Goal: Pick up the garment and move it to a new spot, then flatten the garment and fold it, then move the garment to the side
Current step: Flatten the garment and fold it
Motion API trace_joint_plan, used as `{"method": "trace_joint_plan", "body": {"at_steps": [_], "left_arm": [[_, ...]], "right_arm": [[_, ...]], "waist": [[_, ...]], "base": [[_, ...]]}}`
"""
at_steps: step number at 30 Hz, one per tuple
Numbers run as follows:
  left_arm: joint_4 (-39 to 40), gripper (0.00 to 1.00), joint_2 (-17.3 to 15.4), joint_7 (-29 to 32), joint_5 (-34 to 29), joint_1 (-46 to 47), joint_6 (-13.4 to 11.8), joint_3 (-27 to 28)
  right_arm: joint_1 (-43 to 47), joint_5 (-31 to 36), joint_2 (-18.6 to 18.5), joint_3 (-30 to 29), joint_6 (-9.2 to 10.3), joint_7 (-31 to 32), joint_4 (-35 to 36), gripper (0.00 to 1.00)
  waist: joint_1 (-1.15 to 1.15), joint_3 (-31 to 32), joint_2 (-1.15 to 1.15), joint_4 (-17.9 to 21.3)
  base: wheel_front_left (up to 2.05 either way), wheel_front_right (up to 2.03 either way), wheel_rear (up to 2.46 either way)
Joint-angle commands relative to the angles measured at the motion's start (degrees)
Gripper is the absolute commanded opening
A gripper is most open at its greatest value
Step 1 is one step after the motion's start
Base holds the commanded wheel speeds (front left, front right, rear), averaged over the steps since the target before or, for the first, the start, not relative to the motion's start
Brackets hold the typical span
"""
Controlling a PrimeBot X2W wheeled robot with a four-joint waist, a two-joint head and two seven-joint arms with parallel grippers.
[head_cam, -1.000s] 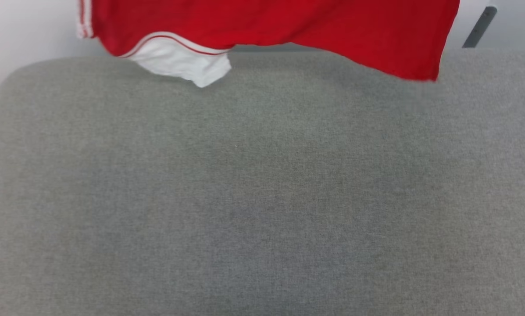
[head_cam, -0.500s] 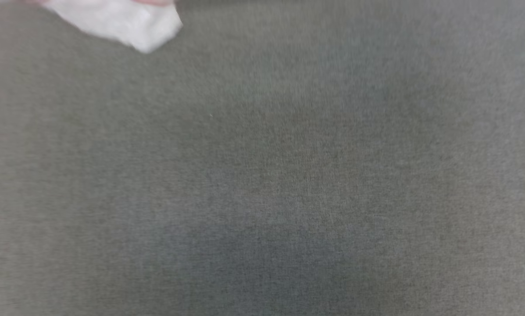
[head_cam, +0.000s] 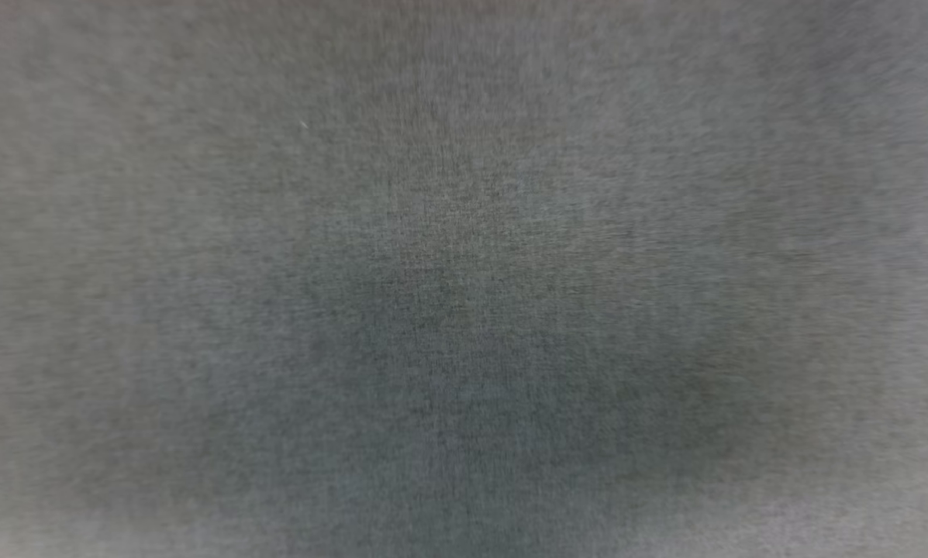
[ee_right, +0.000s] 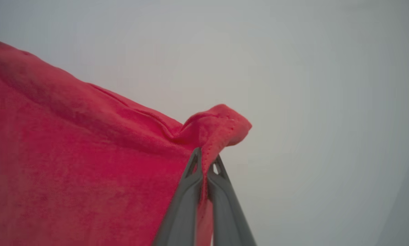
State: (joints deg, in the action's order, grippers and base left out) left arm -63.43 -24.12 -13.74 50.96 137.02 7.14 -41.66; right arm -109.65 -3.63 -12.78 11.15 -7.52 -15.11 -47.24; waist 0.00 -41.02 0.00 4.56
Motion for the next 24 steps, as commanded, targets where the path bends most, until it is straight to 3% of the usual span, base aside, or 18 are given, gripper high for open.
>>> {"method": "trace_joint_plan", "body": {"at_steps": [1,6,11,18,24], "left_arm": [[0.55,0.0,0.45,-0.64,0.41,-0.04,0.34,-0.08],[3.58,0.0,0.87,-1.33,2.43,-3.79,0.41,0.41],[6.51,0.0,-0.77,-1.49,3.71,-8.11,0.43,2.02],[7.54,0.0,-0.57,-1.5,4.99,-15.18,0.44,2.66],[10.24,0.0,-0.64,0.75,8.25,-23.05,0.41,-2.55]], "right_arm": [[2.37,2.48,0.86,-2.12,0.06,0.0,1.35,0.0],[6.08,7.43,3.04,-6.53,0.06,-0.01,2.96,0.0],[8.18,11.11,4.15,-7.92,0.06,-0.02,1.03,0.0],[9.6,12.34,4.16,-6.71,0.06,-0.02,-2.32,0.0],[11.34,10.1,1.9,-2.45,0.06,-0.03,-4.7,0.0]], "waist": [[0.0,-11.34,0.0,-0.01],[0.0,-15.43,0.0,-1.61],[0.0,-16.32,0.0,-3.31],[0.0,-13.68,0.0,-5.64],[0.0,-8.6,0.0,-8.23]], "base": [[0.0,0.0,0.0],[0.0,0.0,0.0],[0.0,0.0,0.0],[0.0,0.0,0.0],[0.0,0.0,0.0]]}}
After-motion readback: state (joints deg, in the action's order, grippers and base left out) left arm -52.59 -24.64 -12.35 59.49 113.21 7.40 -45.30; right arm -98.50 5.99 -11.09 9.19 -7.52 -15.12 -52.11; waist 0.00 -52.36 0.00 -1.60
